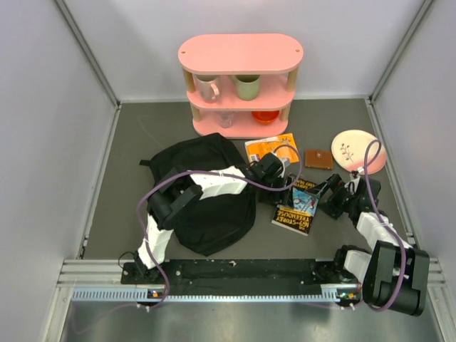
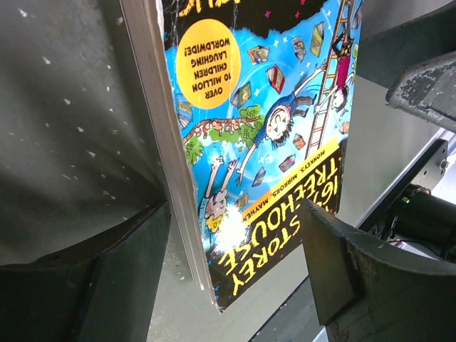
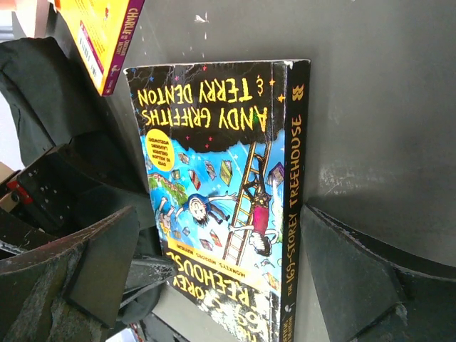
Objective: Pack the student bag
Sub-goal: Pick up the book from the center of the board.
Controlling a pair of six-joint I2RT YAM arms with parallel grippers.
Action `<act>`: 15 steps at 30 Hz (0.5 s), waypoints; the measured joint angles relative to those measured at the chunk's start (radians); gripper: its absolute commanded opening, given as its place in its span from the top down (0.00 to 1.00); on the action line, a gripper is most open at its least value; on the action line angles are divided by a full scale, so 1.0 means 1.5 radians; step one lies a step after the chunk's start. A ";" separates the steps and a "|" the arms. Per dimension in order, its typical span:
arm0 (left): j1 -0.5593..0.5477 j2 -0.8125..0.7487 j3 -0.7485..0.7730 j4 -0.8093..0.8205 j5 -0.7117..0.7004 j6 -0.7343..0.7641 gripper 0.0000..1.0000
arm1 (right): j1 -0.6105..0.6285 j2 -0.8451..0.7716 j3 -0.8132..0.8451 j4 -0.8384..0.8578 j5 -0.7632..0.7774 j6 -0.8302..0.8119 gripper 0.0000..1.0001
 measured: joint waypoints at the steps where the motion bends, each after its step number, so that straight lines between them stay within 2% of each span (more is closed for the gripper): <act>1: 0.000 0.002 0.003 -0.002 0.001 0.000 0.22 | 0.000 0.000 0.000 0.000 -0.001 0.001 0.05; 6: 0.002 0.014 0.014 0.004 0.025 0.000 0.26 | 0.000 0.000 0.000 0.000 -0.003 0.002 0.05; 8: 0.006 0.018 0.014 0.012 0.041 -0.003 0.36 | 0.000 0.000 0.000 0.000 -0.002 0.002 0.05; 10: 0.010 0.022 0.009 0.024 0.059 -0.009 0.41 | 0.000 0.000 0.000 0.003 0.003 0.002 0.05; 12: 0.012 0.022 -0.005 0.043 0.074 -0.018 0.54 | -0.001 0.000 0.000 0.003 0.008 0.000 0.04; 15: 0.011 0.022 -0.021 0.067 0.097 -0.029 0.63 | -0.001 0.001 0.000 0.005 0.009 -0.003 0.05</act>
